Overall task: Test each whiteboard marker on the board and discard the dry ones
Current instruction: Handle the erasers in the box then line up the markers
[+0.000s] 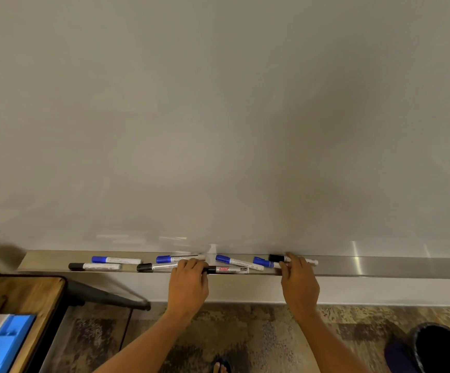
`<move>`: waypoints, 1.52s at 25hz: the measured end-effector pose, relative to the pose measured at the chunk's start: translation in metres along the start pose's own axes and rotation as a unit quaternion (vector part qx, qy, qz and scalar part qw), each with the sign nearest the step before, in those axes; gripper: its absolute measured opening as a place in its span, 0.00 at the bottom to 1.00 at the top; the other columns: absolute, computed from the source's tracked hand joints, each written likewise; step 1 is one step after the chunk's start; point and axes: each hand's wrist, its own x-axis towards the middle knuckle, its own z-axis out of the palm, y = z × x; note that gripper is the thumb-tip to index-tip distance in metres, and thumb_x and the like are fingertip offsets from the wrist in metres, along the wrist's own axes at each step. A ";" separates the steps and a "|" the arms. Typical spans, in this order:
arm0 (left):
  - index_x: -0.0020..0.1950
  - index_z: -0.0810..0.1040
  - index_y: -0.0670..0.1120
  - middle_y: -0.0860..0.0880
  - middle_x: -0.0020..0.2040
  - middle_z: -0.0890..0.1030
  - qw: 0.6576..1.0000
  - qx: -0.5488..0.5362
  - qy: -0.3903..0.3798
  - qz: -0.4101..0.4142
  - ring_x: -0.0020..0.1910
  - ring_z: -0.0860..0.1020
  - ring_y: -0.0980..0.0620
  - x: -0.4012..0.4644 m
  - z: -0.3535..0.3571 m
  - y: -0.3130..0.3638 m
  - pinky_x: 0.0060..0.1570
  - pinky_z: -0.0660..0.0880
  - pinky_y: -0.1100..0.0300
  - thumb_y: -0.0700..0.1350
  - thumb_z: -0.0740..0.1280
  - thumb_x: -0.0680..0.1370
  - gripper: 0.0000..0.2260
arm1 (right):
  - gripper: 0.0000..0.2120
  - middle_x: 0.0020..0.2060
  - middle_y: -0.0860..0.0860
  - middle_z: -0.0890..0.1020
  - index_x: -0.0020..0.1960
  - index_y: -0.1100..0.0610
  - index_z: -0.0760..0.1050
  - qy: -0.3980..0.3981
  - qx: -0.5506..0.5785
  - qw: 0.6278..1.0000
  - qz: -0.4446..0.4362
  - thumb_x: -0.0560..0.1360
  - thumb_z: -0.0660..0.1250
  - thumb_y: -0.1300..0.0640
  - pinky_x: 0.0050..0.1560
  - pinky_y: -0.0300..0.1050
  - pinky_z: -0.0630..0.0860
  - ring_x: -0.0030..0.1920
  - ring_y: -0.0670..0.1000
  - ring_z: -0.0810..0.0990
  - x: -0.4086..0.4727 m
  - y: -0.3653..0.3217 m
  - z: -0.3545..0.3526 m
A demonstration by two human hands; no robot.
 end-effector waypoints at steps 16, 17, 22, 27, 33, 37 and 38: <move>0.62 0.79 0.53 0.55 0.59 0.80 0.990 -0.053 0.072 -0.112 0.59 0.76 0.54 -0.047 -0.072 -0.112 0.60 0.74 0.56 0.48 0.66 0.79 0.12 | 0.13 0.55 0.47 0.83 0.62 0.52 0.79 -0.125 0.111 0.943 -0.288 0.80 0.64 0.52 0.57 0.40 0.76 0.55 0.46 0.79 -0.069 -0.169 0.073; 0.61 0.79 0.53 0.55 0.59 0.80 0.988 -0.054 0.080 -0.124 0.59 0.75 0.54 -0.052 -0.078 -0.125 0.59 0.74 0.56 0.49 0.66 0.79 0.12 | 0.13 0.56 0.47 0.82 0.63 0.51 0.79 -0.137 0.112 0.936 -0.306 0.80 0.64 0.52 0.59 0.38 0.74 0.57 0.46 0.78 -0.076 -0.186 0.079; 0.59 0.80 0.52 0.55 0.57 0.80 0.976 -0.067 0.117 -0.169 0.56 0.75 0.55 -0.078 -0.105 -0.171 0.56 0.74 0.58 0.47 0.67 0.78 0.10 | 0.11 0.54 0.45 0.81 0.62 0.50 0.78 -0.191 0.119 0.899 -0.377 0.81 0.63 0.53 0.55 0.39 0.76 0.55 0.45 0.77 -0.108 -0.262 0.103; 0.58 0.80 0.53 0.56 0.56 0.79 0.961 -0.078 0.143 -0.223 0.54 0.74 0.58 -0.110 -0.122 -0.219 0.54 0.71 0.62 0.47 0.66 0.78 0.09 | 0.13 0.53 0.47 0.81 0.62 0.51 0.78 -0.255 0.133 0.853 -0.435 0.82 0.59 0.52 0.52 0.39 0.77 0.53 0.44 0.77 -0.146 -0.330 0.124; 0.58 0.80 0.53 0.56 0.55 0.80 0.932 -0.108 0.192 -0.288 0.56 0.74 0.56 -0.148 -0.145 -0.281 0.55 0.71 0.60 0.46 0.66 0.78 0.10 | 0.15 0.51 0.45 0.79 0.63 0.50 0.77 -0.316 0.135 0.812 -0.472 0.81 0.57 0.48 0.48 0.33 0.75 0.50 0.40 0.75 -0.184 -0.397 0.155; 0.59 0.80 0.53 0.57 0.57 0.78 0.908 -0.144 0.211 -0.333 0.58 0.74 0.57 -0.188 -0.150 -0.314 0.60 0.71 0.61 0.46 0.66 0.78 0.10 | 0.11 0.52 0.42 0.76 0.62 0.49 0.77 -0.349 0.133 0.790 -0.486 0.82 0.61 0.51 0.48 0.31 0.75 0.49 0.38 0.74 -0.211 -0.438 0.178; 0.59 0.80 0.53 0.58 0.57 0.78 0.904 -0.149 0.210 -0.340 0.58 0.75 0.58 -0.199 -0.150 -0.322 0.60 0.73 0.59 0.46 0.66 0.78 0.10 | 0.11 0.52 0.42 0.76 0.62 0.49 0.77 -0.358 0.132 0.783 -0.492 0.82 0.61 0.52 0.47 0.33 0.76 0.48 0.39 0.74 -0.219 -0.448 0.185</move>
